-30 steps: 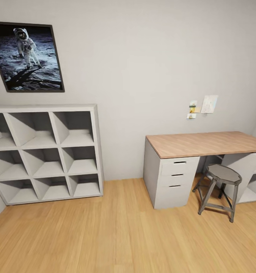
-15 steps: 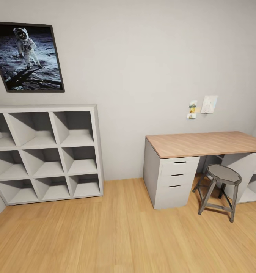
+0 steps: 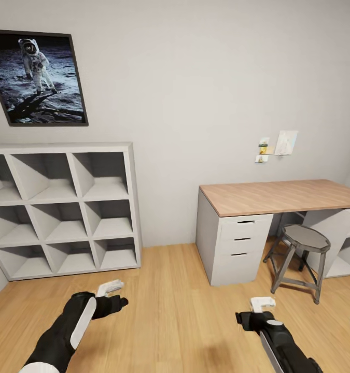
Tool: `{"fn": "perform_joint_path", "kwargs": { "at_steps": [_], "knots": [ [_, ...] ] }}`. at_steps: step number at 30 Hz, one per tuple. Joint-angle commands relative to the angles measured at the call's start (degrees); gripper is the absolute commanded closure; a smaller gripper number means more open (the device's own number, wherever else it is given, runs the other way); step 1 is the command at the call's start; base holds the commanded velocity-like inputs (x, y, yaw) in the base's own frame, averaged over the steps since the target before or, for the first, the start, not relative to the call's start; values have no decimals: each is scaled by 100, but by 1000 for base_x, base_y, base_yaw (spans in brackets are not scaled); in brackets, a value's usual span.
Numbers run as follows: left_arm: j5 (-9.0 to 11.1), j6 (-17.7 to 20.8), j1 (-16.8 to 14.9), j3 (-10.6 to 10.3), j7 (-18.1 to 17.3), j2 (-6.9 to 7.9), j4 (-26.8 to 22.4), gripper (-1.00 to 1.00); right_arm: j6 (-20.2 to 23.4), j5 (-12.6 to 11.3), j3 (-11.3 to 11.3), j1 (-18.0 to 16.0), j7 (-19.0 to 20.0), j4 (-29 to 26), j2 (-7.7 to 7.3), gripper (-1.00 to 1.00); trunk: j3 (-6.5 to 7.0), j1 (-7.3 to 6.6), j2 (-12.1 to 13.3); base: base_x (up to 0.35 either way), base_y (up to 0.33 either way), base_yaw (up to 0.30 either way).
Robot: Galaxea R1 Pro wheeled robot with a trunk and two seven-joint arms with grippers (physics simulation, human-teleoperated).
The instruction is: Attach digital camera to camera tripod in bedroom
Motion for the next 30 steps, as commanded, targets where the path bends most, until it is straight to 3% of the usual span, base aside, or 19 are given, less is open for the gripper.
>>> {"fn": "perform_joint_path", "kwargs": {
  "at_steps": [1, 3, 4, 7, 15, 30],
  "knots": [
    [2, 33, -74, 3, 73, -119, -19, -100, 40, -29, -50, -41, -11, -91, -6, -100, -8, 0, -4, 0, 0, 0],
    [-2, 32, -159, -6, 192, -309, -41, -100, 56, -54, -183, -89, -7, -284, -4, -100, -8, 0, -4, 0, 0, 0],
    [15, -9, -262, -31, 545, -604, -45, -100, 246, -51, -495, -144, -3, -860, 2, -100, -8, 0, -4, 0, 0, 0],
    [39, -22, -291, -27, 703, -699, -144, -100, 678, -74, -614, -159, 11, -1173, -17, -100, -8, 0, -4, 0, 0, 0],
    [54, -23, -310, -36, 813, -768, -472, -100, 1303, -95, -684, -169, 43, -1388, -53, -100, -8, 0, -4, 0, 0, 0],
    [41, -31, -311, -58, 832, -863, -467, -100, 1397, -97, -687, -170, 50, -1381, -52, -100, -8, 0, -4, 0, 0, 0]
  ]
}}
